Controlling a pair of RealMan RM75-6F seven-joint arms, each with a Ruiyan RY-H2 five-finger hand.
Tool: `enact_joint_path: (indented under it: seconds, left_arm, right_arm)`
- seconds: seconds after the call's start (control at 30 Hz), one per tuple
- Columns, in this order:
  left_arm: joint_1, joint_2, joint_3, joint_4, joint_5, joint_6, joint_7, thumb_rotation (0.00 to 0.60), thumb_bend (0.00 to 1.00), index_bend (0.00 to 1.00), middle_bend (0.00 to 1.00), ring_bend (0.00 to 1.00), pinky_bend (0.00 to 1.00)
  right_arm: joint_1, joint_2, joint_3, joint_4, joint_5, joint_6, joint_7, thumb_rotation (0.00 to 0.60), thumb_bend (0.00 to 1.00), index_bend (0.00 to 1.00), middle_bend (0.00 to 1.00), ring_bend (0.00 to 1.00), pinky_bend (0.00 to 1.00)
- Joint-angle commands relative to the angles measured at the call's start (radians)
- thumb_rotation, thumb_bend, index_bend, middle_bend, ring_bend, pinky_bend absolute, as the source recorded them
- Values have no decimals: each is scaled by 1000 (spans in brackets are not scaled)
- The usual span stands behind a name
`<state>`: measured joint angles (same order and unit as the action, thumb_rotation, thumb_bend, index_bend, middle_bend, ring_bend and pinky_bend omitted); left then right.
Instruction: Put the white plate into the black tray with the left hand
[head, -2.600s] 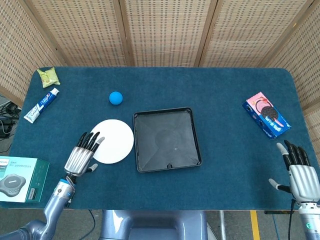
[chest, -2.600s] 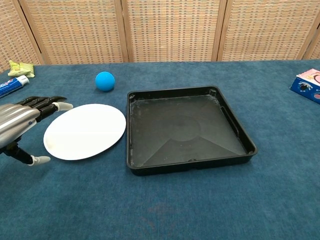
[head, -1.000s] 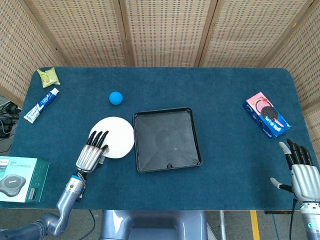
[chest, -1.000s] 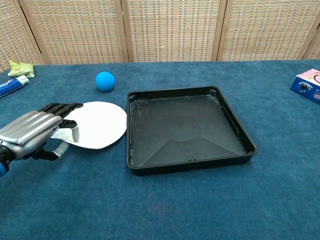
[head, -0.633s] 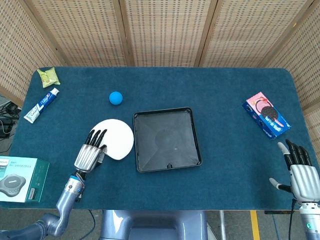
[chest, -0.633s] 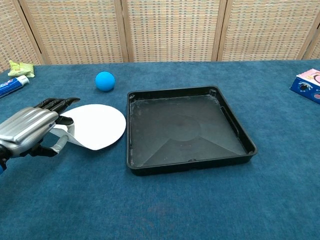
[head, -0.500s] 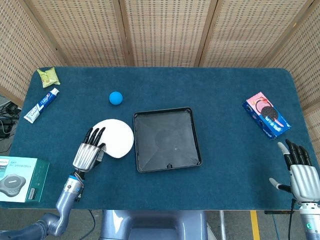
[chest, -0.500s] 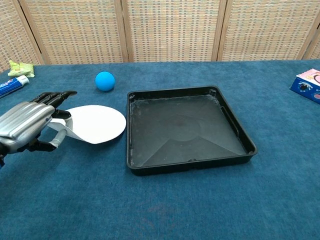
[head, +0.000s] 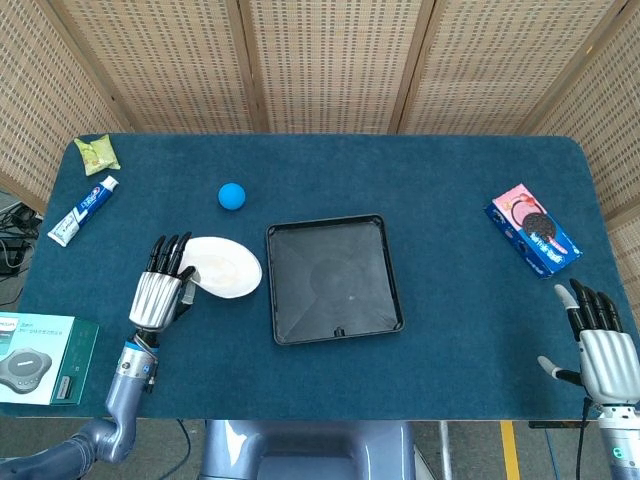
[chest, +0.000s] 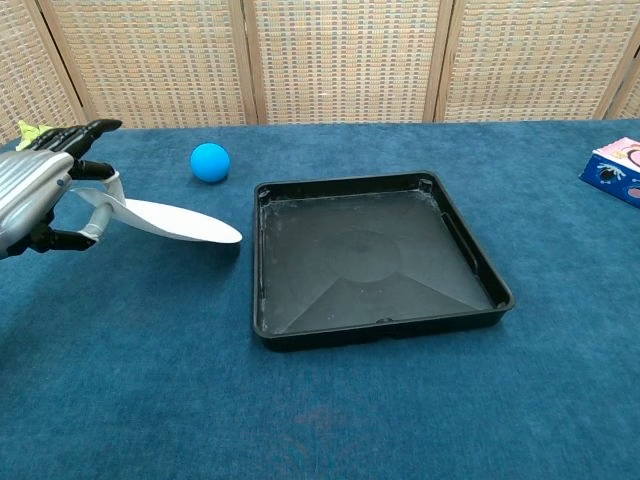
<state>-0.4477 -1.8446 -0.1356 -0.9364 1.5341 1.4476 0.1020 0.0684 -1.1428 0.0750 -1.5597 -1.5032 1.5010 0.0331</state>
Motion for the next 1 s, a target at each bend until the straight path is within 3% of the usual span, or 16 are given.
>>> enact_joint_path:
  seconds: [0.03, 0.27, 0.53, 1.0]
  left_arm:
    - [-1, -5, -3, 8, 11, 25, -10, 600, 528, 784, 0, 0, 0]
    - [-5, -16, -12, 22, 15, 56, -14, 600, 395, 822, 0, 0, 0]
    - [-14, -16, -19, 22, 17, 72, -12, 600, 312, 828, 0, 0, 0]
    - [-92, 12, -80, -40, 48, 115, 26, 600, 310, 837, 0, 0, 0]
  right_arm:
    - [0, 0, 0, 0, 0, 0, 0, 600, 171, 82, 0, 0, 0]
    - [0, -1, 0, 1, 0, 1, -1, 600, 170, 82, 0, 0, 0]
    - [-1, -2, 1, 3, 1, 2, -1, 600, 170, 82, 0, 0, 0]
    - [0, -3, 3, 8, 7, -2, -1, 600, 170, 82, 0, 0, 0]
